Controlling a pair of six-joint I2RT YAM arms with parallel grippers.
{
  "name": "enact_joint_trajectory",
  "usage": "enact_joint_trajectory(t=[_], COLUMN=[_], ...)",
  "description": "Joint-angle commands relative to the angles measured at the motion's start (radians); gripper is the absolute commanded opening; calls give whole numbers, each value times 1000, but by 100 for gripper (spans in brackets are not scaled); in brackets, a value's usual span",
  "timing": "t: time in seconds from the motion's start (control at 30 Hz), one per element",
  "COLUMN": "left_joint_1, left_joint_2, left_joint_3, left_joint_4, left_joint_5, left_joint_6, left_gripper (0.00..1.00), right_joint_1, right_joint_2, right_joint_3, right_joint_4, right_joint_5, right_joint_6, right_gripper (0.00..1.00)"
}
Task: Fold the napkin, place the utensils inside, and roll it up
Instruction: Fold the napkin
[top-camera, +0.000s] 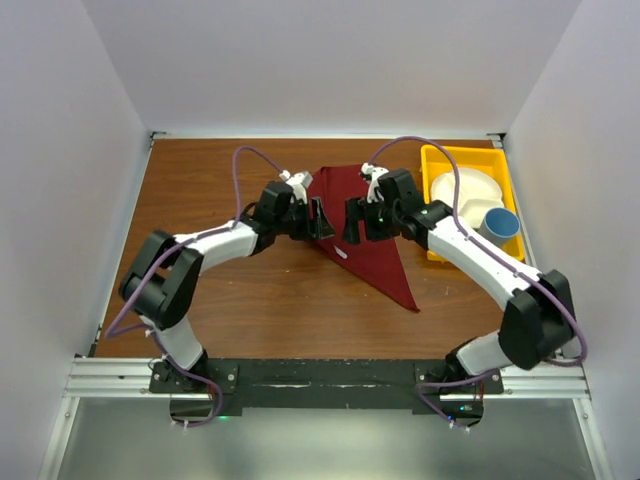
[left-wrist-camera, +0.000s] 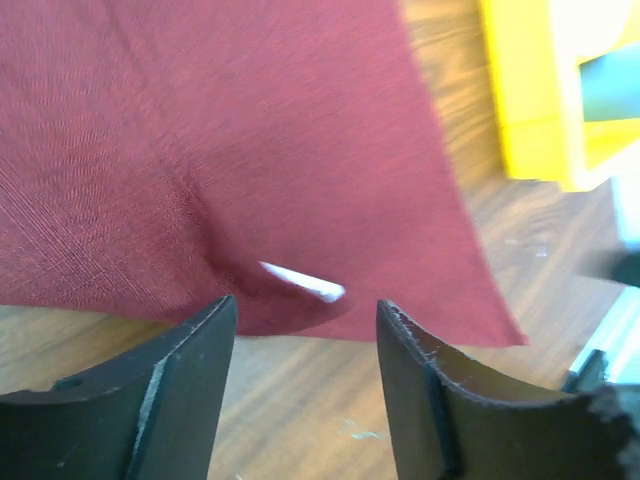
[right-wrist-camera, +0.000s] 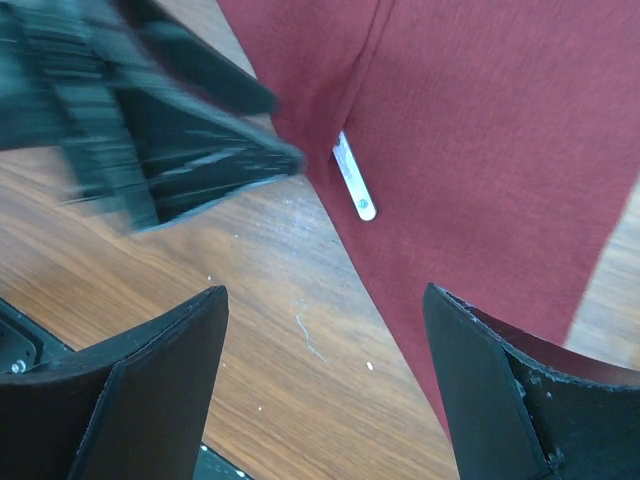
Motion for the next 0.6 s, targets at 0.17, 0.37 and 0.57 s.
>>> enact_joint_trajectory(t=[0.17, 0.37, 0.57], left_joint_1=[163, 187, 189], left_joint_2=[-77, -22, -36], left_joint_3=[-1, -24, -59], left_joint_4=[184, 220, 234], left_joint_5=[92, 126, 127], left_joint_6=[-142, -163, -160], left_gripper=[43, 40, 40], right_joint_1=[-2, 1, 2], right_joint_2=[343, 389, 437], right_joint_3=[155, 119, 115], right_joint_4=[162, 117, 139], right_joint_5=[-262, -216, -243], right_joint_6=[71, 42, 33], right_gripper=[71, 63, 52])
